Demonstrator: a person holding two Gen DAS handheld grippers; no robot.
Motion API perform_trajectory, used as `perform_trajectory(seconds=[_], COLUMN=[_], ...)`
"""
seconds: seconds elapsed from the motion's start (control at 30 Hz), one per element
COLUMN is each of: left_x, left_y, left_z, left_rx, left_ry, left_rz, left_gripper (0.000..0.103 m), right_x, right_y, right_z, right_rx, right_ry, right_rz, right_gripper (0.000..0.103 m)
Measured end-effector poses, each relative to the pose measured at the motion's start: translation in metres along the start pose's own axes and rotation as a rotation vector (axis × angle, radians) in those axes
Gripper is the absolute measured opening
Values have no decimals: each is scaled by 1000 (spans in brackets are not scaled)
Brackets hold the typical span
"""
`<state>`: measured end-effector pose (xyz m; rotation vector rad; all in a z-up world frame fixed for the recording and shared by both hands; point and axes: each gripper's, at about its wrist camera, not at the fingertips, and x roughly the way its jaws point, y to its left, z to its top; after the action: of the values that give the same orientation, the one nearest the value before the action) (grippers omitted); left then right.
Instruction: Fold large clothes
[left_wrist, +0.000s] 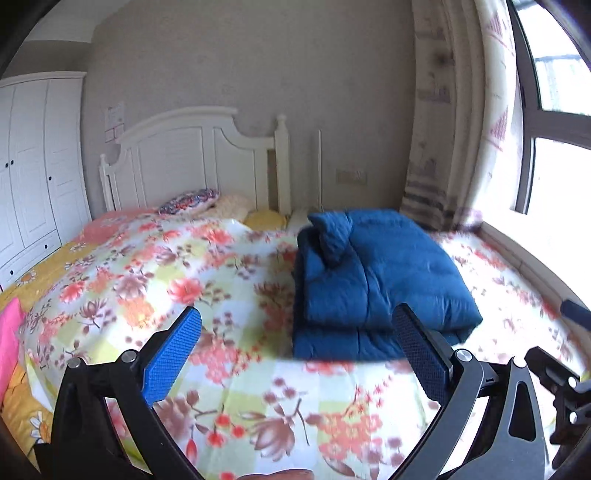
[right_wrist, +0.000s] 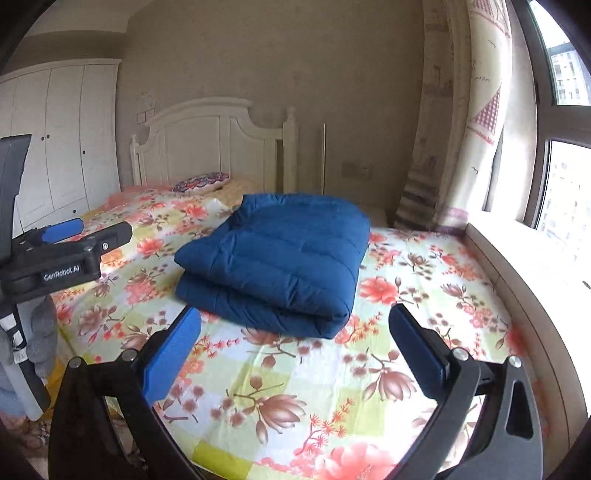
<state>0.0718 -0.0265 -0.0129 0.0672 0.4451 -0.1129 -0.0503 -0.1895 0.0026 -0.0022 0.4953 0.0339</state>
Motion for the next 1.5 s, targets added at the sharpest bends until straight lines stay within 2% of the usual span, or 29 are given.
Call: perform_trajectory(seconds=[0.1,0.4,1.5], left_x=[4,6,7], left_y=[-8,-11,-10], left_z=[-9,-14,-19], left_rx=[37,38,40], left_ry=[14,15,20], left_rz=[4,4,15], left_gripper=[99,99,99], right_x=[5,3,7], right_y=[5,6,14], right_z=[-1,1,-2], right_rx=[-8,-10,-24], right_ry=[5,-6,2], right_rz=[-13,-41,-4], right_gripper=[101,101,101])
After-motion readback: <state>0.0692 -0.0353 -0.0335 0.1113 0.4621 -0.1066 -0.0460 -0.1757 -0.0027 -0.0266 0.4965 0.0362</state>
